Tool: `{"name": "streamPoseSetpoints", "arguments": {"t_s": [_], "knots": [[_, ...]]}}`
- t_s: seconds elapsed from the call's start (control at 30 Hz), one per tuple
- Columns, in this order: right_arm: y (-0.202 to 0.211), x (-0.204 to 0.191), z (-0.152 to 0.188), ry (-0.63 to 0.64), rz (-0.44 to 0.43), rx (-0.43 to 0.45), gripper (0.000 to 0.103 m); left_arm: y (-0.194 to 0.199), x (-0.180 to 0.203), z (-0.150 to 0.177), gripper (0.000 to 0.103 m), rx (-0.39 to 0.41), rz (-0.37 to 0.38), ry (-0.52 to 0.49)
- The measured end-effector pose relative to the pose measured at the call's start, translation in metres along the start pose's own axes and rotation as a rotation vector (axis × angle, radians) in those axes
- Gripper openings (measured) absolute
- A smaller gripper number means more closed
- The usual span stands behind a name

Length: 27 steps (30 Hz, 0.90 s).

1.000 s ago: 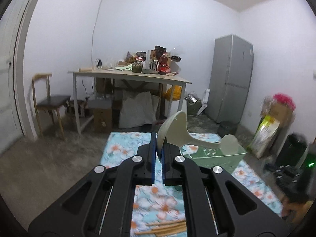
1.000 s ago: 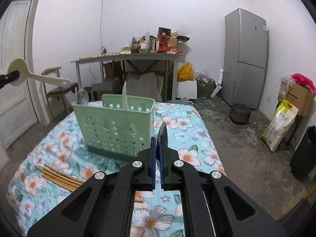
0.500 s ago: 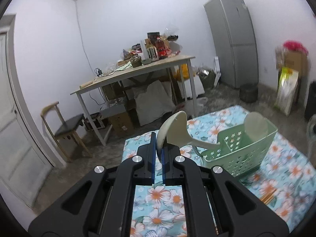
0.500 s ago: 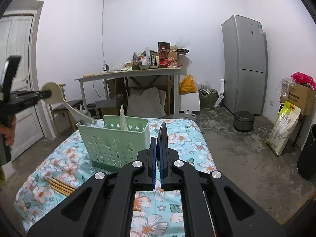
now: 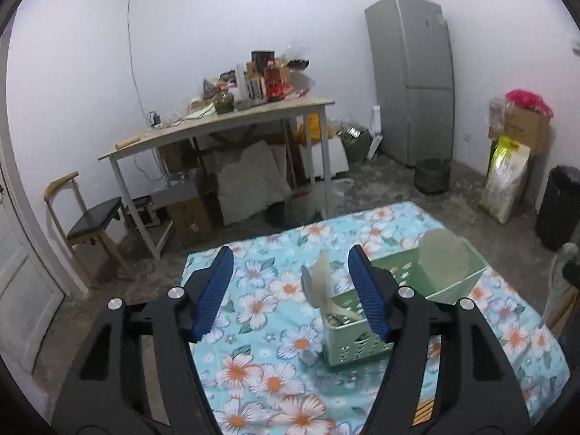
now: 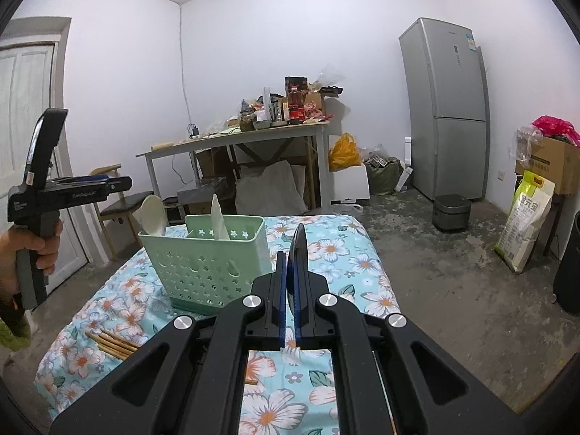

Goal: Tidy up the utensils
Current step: 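Lower the white ladle into the green holder while the right tool carries the spoon, then lower the metal spoon into the green holder and open the right tool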

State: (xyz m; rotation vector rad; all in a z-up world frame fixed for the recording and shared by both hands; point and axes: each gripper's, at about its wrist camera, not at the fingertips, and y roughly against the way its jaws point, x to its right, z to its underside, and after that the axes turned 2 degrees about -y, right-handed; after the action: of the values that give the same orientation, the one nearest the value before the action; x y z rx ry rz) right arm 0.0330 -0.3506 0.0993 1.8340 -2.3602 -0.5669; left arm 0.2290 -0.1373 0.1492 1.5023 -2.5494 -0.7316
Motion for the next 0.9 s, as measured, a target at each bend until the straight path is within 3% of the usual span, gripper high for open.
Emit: {"name": "streamPoseSetpoints", "arguments": {"t_s": [0.27, 0.53, 0.9], "knots": [[0.006, -0.001, -0.009, -0.012, -0.007, 0.028, 0.003, 0.019, -0.006, 0.02, 0.075, 0.015, 0.017, 0.057], [0.014, 0.005, -0.038, -0.048, -0.07, 0.094, 0.003, 0.028, -0.018, 0.09, 0.076, -0.103, 0.129, 0.219], [0.001, -0.018, -0.109, -0.081, -0.324, 0.241, 0.003, 0.04, -0.018, 0.155, 0.076, -0.166, 0.198, 0.313]]}}
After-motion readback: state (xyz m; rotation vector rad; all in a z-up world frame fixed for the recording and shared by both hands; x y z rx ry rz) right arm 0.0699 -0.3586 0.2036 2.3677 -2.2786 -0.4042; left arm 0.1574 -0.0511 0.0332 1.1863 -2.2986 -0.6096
